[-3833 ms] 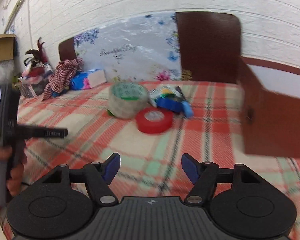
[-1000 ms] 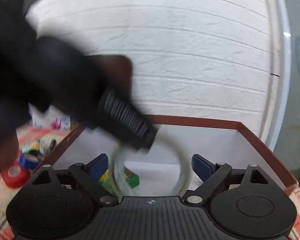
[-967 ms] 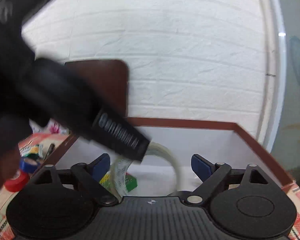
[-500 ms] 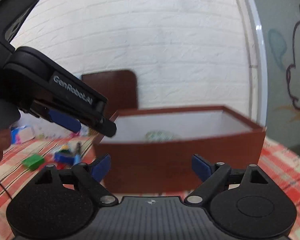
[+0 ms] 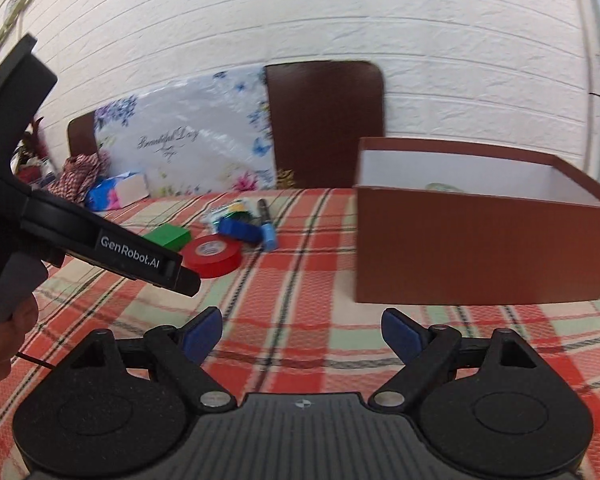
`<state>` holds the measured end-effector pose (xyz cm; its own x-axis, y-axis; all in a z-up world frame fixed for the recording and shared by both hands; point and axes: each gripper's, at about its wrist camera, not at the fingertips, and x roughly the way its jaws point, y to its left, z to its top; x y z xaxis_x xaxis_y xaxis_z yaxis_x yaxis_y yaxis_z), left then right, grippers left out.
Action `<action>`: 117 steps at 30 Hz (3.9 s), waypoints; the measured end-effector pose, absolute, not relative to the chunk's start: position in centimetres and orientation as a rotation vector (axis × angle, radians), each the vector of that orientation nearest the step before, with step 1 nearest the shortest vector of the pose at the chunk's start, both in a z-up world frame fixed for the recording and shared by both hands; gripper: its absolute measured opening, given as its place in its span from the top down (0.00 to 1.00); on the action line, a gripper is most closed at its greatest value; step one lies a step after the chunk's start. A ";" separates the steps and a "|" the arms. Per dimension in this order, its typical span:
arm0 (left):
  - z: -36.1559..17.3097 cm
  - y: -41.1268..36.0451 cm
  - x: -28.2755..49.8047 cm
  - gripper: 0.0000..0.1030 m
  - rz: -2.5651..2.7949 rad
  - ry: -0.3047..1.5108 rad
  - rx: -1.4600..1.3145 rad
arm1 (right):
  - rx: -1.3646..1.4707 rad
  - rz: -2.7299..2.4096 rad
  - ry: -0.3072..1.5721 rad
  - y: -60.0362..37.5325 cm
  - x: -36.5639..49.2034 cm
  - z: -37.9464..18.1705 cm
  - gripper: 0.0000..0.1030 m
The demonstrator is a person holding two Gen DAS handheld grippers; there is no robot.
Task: Organize objects
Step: 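Reach the right gripper to the small green box and grasp it, then carry the green box into the brown box and open the right gripper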
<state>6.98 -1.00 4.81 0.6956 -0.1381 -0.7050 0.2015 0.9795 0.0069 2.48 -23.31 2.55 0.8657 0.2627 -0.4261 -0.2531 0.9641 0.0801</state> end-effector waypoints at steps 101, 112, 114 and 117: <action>8.0 -30.4 19.6 0.34 -0.543 0.757 0.174 | 0.007 -0.024 0.185 -41.3 15.6 2.9 0.19; 7.7 -30.5 19.4 0.34 -0.549 0.737 0.159 | 0.007 -0.030 0.163 -41.9 15.7 2.4 0.21; 7.8 -30.4 18.8 0.34 -0.524 0.734 0.171 | 0.006 -0.031 0.156 -41.4 15.9 2.6 0.20; 8.9 -28.8 16.9 0.33 -0.489 0.686 0.174 | 0.013 -0.022 0.118 -40.8 14.8 2.6 0.23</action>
